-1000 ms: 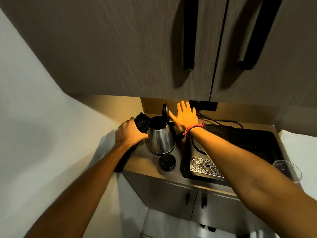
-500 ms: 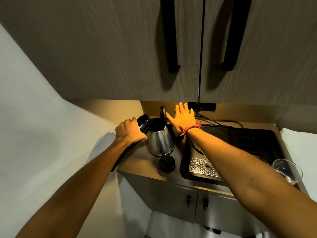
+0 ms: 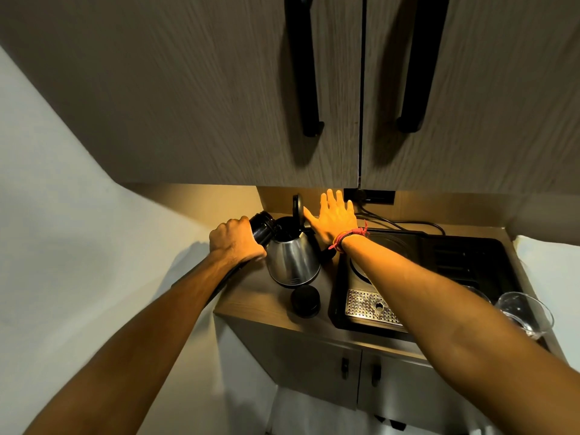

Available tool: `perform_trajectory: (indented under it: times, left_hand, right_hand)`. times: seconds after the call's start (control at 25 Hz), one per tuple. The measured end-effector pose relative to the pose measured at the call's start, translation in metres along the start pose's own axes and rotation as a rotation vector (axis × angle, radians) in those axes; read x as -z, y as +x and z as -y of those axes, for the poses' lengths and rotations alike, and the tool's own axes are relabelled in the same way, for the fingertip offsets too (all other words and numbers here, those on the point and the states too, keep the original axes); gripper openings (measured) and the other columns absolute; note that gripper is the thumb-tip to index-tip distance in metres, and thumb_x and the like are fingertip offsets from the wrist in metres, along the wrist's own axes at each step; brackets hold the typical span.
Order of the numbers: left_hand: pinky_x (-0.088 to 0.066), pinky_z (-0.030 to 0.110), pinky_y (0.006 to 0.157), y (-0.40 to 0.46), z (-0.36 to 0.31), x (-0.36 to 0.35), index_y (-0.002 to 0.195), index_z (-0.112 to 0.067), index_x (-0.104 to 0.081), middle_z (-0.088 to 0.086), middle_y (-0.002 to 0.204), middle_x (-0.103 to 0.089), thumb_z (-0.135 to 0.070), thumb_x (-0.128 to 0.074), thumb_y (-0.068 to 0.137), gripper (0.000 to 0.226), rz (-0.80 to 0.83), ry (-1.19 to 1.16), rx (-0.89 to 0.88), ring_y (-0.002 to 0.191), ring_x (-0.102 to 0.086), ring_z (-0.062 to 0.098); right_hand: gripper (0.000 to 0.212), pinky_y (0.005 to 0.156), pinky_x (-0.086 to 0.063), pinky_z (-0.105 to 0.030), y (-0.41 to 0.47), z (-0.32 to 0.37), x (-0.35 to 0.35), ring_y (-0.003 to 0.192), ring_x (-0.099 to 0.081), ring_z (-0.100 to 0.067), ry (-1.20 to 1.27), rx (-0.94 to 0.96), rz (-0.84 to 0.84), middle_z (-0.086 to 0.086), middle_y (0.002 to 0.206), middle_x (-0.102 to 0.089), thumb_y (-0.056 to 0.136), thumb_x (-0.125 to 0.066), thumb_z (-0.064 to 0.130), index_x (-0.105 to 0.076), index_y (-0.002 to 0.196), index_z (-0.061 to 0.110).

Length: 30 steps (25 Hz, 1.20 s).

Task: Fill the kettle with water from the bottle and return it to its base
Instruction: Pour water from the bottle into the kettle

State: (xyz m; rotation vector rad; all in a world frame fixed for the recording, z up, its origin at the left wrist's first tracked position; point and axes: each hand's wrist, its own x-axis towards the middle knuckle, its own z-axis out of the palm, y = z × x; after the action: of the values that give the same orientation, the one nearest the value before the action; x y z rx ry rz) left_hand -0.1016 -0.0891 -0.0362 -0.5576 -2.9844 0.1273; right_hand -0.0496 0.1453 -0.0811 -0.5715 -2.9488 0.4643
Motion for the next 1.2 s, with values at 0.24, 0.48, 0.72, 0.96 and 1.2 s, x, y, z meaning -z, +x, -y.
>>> perform_trajectory:
  times: [0.24,0.48,0.72,0.96,1.2]
  left_hand:
    - [-0.044,0.03,0.06,0.001,0.003,0.002,0.107,-0.019,-0.055,0.002,0.08,-0.054,-0.052,-0.072,0.048,0.07,0.004,0.022,-0.003,0.07,-0.055,0.023]
    - [-0.047,0.031,0.062,0.002,0.004,0.003,0.108,-0.018,-0.055,0.002,0.082,-0.055,-0.052,-0.074,0.053,0.067,-0.001,0.021,-0.014,0.073,-0.056,0.023]
    - [-0.048,0.031,0.064,0.002,0.0,0.0,0.109,-0.018,-0.056,0.001,0.085,-0.055,-0.053,-0.074,0.053,0.069,-0.024,-0.028,-0.017,0.074,-0.055,0.023]
    - [-0.056,0.036,0.07,0.004,-0.002,-0.008,0.114,-0.016,-0.055,0.005,0.096,-0.066,-0.056,-0.078,0.055,0.074,-0.069,-0.353,0.011,0.081,-0.06,0.022]
    - [-0.053,0.03,0.079,-0.009,0.011,-0.041,0.117,-0.024,-0.061,0.002,0.104,-0.071,-0.04,-0.089,0.052,0.072,-0.157,-0.894,0.214,0.091,-0.064,0.018]
  right_hand:
    - [0.097,0.123,-0.008,-0.053,0.0,0.0,-0.001,0.153,-0.003,-0.032,0.0,0.001,-0.002,-0.013,0.165,-0.009,0.087,-0.007,0.076,-0.015,0.156,0.008]
    - [0.097,0.123,-0.007,-0.052,0.0,-0.001,0.0,0.153,-0.003,-0.032,0.001,-0.001,0.003,-0.013,0.165,-0.008,0.087,-0.008,0.076,-0.014,0.156,0.008]
    - [0.097,0.122,-0.009,-0.052,-0.001,0.0,0.0,0.153,-0.004,-0.032,-0.001,-0.002,0.0,-0.013,0.165,-0.01,0.087,-0.007,0.075,-0.016,0.155,0.007]
    - [0.094,0.123,-0.009,-0.052,-0.001,0.002,0.0,0.153,-0.004,-0.032,-0.012,0.002,0.013,-0.013,0.165,-0.009,0.089,-0.008,0.073,-0.016,0.155,0.007]
    - [0.08,0.123,-0.011,-0.053,-0.002,0.003,0.001,0.153,-0.002,-0.034,-0.096,0.061,0.064,-0.016,0.165,-0.006,0.094,-0.006,0.058,-0.013,0.156,0.007]
